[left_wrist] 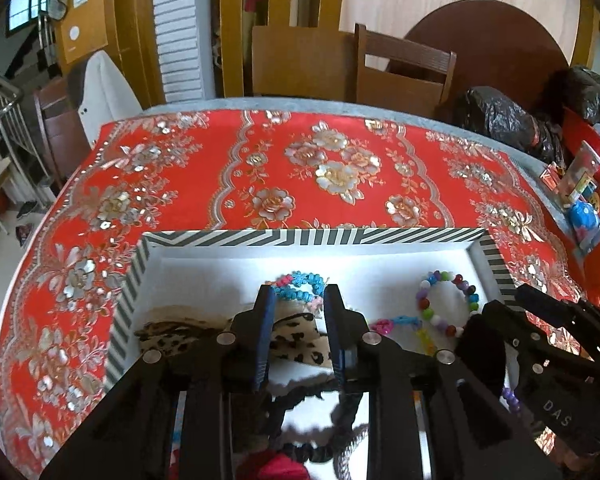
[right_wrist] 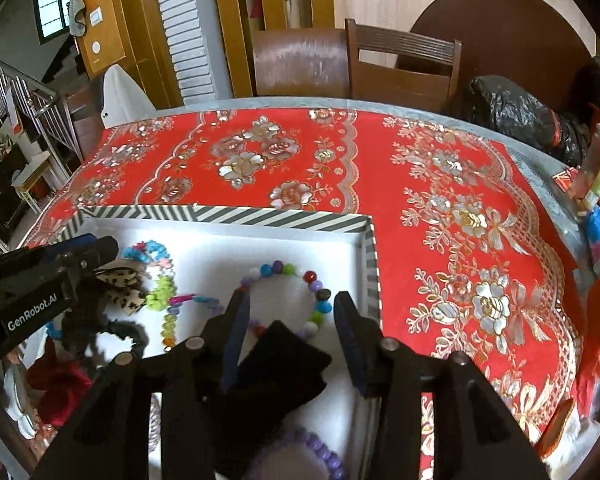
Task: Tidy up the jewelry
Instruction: 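Withdraw both open tools from the tray to its rim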
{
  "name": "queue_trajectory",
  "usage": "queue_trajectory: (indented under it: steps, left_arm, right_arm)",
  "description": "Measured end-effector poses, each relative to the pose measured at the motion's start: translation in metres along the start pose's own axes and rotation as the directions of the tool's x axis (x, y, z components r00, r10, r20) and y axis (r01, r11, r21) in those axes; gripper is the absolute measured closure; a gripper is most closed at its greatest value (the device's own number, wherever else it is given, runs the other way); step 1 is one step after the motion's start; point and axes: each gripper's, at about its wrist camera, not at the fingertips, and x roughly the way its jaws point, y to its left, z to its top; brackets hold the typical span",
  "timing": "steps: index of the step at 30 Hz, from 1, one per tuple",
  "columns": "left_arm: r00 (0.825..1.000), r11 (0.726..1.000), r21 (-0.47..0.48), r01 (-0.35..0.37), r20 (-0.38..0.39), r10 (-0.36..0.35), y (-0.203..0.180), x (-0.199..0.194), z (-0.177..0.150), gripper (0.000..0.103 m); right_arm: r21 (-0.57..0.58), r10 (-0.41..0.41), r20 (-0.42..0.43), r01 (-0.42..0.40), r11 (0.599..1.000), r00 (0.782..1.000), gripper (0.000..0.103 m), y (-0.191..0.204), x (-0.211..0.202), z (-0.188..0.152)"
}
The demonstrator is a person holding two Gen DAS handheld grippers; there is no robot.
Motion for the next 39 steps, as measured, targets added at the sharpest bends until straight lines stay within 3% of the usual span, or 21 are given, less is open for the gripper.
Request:
queue_trajectory:
  steps: [14,26,39]
  left_arm:
    - [0.993,0.998,0.017,-0.066,0.097,0.064,0.0,-0.062,-0.044,0.076]
    - [0.99,0.995,0.005,-0.101,0.103,0.1,0.002,-0.09,-0.08,0.076]
    - [0.982,0.993,-0.003,-0.121,0.145,0.12,0.004,-0.123,-0.096,0.076]
  right_arm:
    - [0.005,-0.004,0.053,0.003,1.0,0.999,0.044,0.021,-0.046,-0.04]
    - [0.04,-0.004,0.068,0.002,0.999,0.998,0.042,0.028,-0.073,-0.068]
    - [0.036,0.007,0.1,-0.011,0.999,0.995,0.039,0.042,-0.1,-0.082]
